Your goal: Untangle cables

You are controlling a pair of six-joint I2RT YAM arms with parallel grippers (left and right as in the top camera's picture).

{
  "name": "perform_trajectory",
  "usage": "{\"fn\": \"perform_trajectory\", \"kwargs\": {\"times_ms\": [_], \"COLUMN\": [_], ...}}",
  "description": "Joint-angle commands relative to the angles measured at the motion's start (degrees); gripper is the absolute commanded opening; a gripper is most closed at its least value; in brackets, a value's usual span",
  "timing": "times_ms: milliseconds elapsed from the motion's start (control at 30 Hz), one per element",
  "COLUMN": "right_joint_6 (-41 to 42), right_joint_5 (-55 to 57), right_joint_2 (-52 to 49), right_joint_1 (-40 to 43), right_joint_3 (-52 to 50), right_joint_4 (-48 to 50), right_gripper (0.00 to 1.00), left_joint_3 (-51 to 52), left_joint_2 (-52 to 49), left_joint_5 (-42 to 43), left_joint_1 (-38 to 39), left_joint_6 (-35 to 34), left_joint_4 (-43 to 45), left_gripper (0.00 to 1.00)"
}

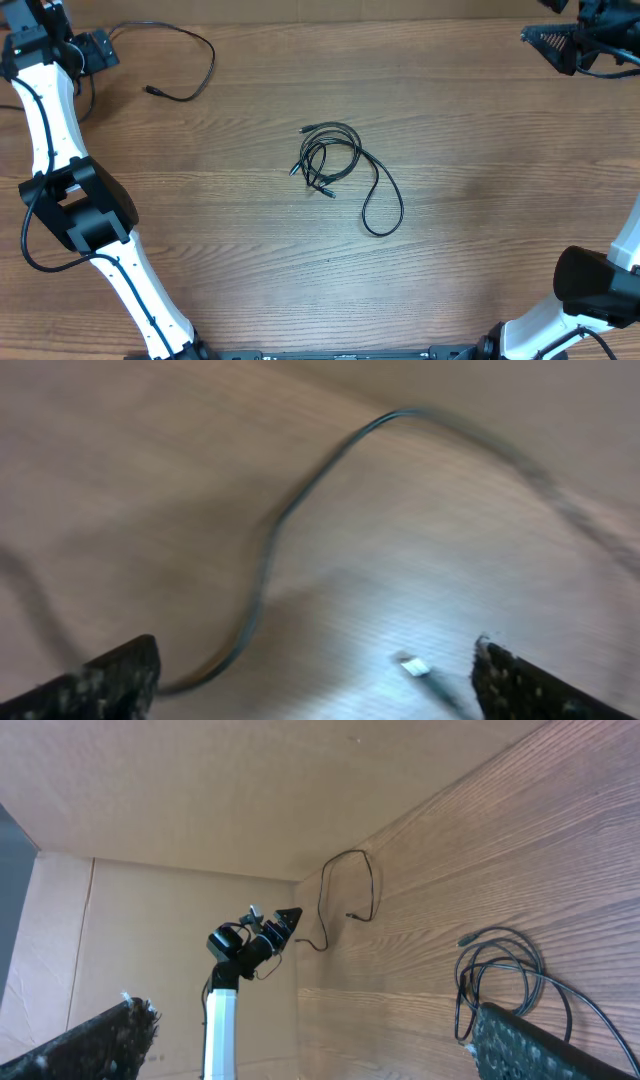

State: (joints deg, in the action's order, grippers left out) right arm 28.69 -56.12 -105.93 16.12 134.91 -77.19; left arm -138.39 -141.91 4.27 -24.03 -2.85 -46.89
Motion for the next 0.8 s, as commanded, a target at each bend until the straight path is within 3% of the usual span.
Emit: {"fn": "perform_trajectory", "kwargs": {"times_ms": [0, 133, 267, 500, 633, 767], "right_joint_6": [-0.48, -0.5, -0.48, -0.48, -0.48, -0.5], "right_joint_5": [0.2, 0.2, 0.2, 0.2, 0.2, 0.2], "right_joint_2": [0.26, 0.26, 0.26, 0.26, 0.26, 0.26], "right_joint_1": [0.31, 0.31, 0.31, 0.31, 0.31, 0.31], "right_joint_3": [0.44, 0.44, 0.44, 0.42, 0.42, 0.42], "right_joint_4": [0.13, 0.13, 0.13, 0.13, 0.13, 0.13], "right_gripper": [1.0, 1.0, 1.0, 1.0, 1.0, 1.0], "left_joint_3": [0.02, 0.04, 0.04, 0.07, 0.07, 0.07], "left_joint_2": [-0.76, -4.33, -8.09, -11.21, -12.09, -13.49], "left_joint_5": [-10.6, -7.41, -0.61, -0.39, -1.77, -1.42], "left_joint_1": [-0.79, -2.67, -4.2, -4.5, -4.57, -4.55], "left_joint_6": [-1.07, -7.3, -7.85, 3.5, 3.76, 4.59], "left_joint_4": [-3.52, -4.94, -3.39, 0.37, 1.9, 2.25], "left_gripper": [1.0, 0.96, 0.99, 0.98, 0.85, 0.78]}}
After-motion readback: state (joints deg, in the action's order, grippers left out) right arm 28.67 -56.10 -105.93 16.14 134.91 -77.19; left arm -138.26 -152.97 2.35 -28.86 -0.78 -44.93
